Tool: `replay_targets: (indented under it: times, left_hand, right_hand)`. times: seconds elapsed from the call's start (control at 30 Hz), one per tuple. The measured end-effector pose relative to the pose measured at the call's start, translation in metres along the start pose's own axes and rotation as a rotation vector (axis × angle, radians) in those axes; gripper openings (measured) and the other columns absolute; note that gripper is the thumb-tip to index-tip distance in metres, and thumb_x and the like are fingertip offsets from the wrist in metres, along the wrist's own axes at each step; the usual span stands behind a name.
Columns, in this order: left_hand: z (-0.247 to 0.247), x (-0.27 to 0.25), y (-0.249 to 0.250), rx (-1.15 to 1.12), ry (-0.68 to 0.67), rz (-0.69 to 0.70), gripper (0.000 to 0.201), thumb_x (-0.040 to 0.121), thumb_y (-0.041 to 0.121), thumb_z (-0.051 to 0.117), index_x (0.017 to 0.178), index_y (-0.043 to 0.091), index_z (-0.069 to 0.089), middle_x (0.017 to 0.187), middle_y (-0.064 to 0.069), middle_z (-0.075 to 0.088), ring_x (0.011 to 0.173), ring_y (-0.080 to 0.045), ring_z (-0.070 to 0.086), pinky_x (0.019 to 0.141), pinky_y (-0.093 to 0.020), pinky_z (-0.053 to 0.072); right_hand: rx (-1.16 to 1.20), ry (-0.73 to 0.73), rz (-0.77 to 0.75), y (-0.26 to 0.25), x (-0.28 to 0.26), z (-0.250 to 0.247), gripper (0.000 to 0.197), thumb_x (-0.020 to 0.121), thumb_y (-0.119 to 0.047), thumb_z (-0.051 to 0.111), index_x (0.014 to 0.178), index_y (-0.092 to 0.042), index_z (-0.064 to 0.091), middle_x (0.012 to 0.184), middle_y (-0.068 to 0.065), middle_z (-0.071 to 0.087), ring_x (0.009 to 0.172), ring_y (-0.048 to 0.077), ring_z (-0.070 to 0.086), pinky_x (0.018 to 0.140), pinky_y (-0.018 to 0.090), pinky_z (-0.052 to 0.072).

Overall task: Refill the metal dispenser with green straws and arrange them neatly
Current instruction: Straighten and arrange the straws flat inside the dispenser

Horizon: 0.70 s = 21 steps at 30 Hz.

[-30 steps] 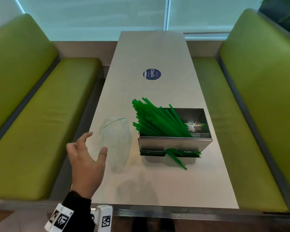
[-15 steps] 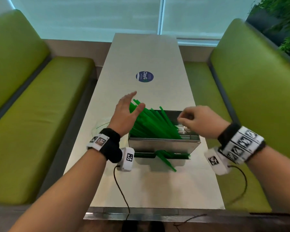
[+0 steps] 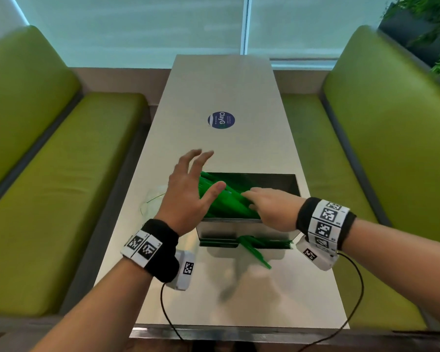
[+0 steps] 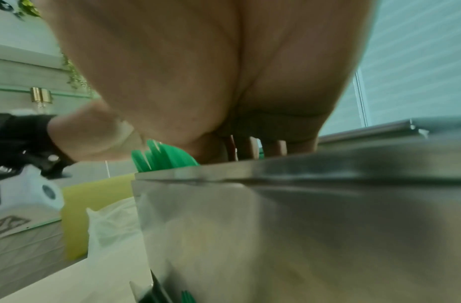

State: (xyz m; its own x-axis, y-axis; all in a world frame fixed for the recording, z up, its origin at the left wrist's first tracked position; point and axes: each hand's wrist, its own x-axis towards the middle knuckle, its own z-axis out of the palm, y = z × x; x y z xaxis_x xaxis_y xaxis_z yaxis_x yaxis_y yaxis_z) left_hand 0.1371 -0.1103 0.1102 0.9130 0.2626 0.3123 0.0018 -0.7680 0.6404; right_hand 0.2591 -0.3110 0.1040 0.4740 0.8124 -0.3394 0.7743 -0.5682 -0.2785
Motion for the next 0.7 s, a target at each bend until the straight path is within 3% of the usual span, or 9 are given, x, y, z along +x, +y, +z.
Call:
replay_targets:
  times: [0.1, 0.17, 0.27, 0.33, 0.4, 0.5, 0.6, 0.7]
  left_hand:
    - [0.007, 0.017, 0.032, 0.281, -0.141, 0.194, 0.062, 0.094, 0.064, 0.042, 0.147, 0.032, 0.040, 0.148, 0.004, 0.045, 0.137, -0.015, 0.040, 0.114, -0.039, 0.034]
    - [0.022, 0.025, 0.043, 0.483, -0.342, 0.230, 0.067, 0.094, 0.070, 0.029, 0.144, 0.028, 0.045, 0.143, 0.000, 0.053, 0.131, -0.019, 0.048, 0.110, -0.041, 0.038]
    - [0.035, 0.028, 0.031, 0.740, -0.511, 0.230, 0.082, 0.091, 0.069, 0.005, 0.128, 0.022, 0.061, 0.127, -0.006, 0.063, 0.119, -0.025, 0.056, 0.102, -0.044, 0.042]
    - [0.033, 0.027, 0.022, 0.823, -0.538, 0.284, 0.076, 0.095, 0.063, 0.006, 0.122, 0.021, 0.063, 0.118, -0.003, 0.066, 0.113, -0.024, 0.057, 0.098, -0.043, 0.043]
    - [0.031, 0.022, 0.019, 0.834, -0.546, 0.320, 0.060, 0.100, 0.056, 0.017, 0.122, 0.022, 0.062, 0.115, 0.000, 0.066, 0.111, -0.022, 0.056, 0.098, -0.042, 0.041]
    - [0.031, 0.013, 0.021, 0.851, -0.516, 0.350, 0.051, 0.103, 0.050, 0.022, 0.122, 0.023, 0.061, 0.112, 0.003, 0.066, 0.105, -0.021, 0.059, 0.096, -0.041, 0.040]
    - [0.033, 0.009, 0.021, 0.838, -0.459, 0.356, 0.049, 0.104, 0.048, 0.023, 0.115, 0.023, 0.064, 0.104, 0.004, 0.067, 0.097, -0.021, 0.061, 0.091, -0.040, 0.039]
    - [0.036, 0.007, 0.020, 0.819, -0.397, 0.370, 0.047, 0.102, 0.046, 0.027, 0.102, 0.022, 0.068, 0.093, 0.004, 0.068, 0.087, -0.022, 0.062, 0.084, -0.040, 0.040]
  right_hand:
    - [-0.018, 0.023, -0.017, -0.002, -0.002, 0.001, 0.052, 0.093, -0.008, 0.051, 0.143, -0.020, 0.045, 0.119, 0.002, 0.054, 0.100, 0.022, 0.058, 0.088, 0.036, 0.053]
    - [-0.079, 0.046, -0.051, -0.004, 0.000, 0.003, 0.041, 0.094, -0.008, 0.051, 0.133, -0.019, 0.056, 0.119, 0.002, 0.055, 0.102, 0.023, 0.053, 0.087, 0.038, 0.053]
    - [0.057, 0.060, 0.027, 0.003, -0.005, -0.007, 0.028, 0.098, -0.029, 0.055, 0.123, -0.020, 0.064, 0.112, 0.000, 0.058, 0.095, 0.017, 0.056, 0.088, 0.034, 0.052]
    - [0.223, 0.083, 0.086, 0.011, -0.011, -0.020, 0.034, 0.097, -0.037, 0.058, 0.127, -0.023, 0.065, 0.116, -0.005, 0.066, 0.098, 0.011, 0.061, 0.092, 0.029, 0.051]
    - [0.269, 0.132, 0.135, 0.022, -0.011, -0.033, 0.032, 0.099, -0.028, 0.054, 0.128, -0.023, 0.066, 0.121, -0.004, 0.069, 0.099, 0.011, 0.064, 0.092, 0.026, 0.050]
    - [0.156, 0.125, 0.170, 0.025, -0.002, -0.044, 0.036, 0.103, -0.017, 0.045, 0.135, -0.020, 0.061, 0.131, 0.001, 0.065, 0.102, 0.013, 0.063, 0.089, 0.022, 0.046]
    - [0.049, 0.027, 0.153, 0.016, 0.012, -0.043, 0.043, 0.104, -0.016, 0.041, 0.146, -0.017, 0.049, 0.142, 0.005, 0.057, 0.125, 0.022, 0.055, 0.105, 0.030, 0.042]
    - [-0.094, -0.129, 0.127, 0.009, 0.027, -0.041, 0.050, 0.104, -0.019, 0.043, 0.153, -0.016, 0.035, 0.146, 0.009, 0.051, 0.130, 0.026, 0.051, 0.108, 0.036, 0.041]
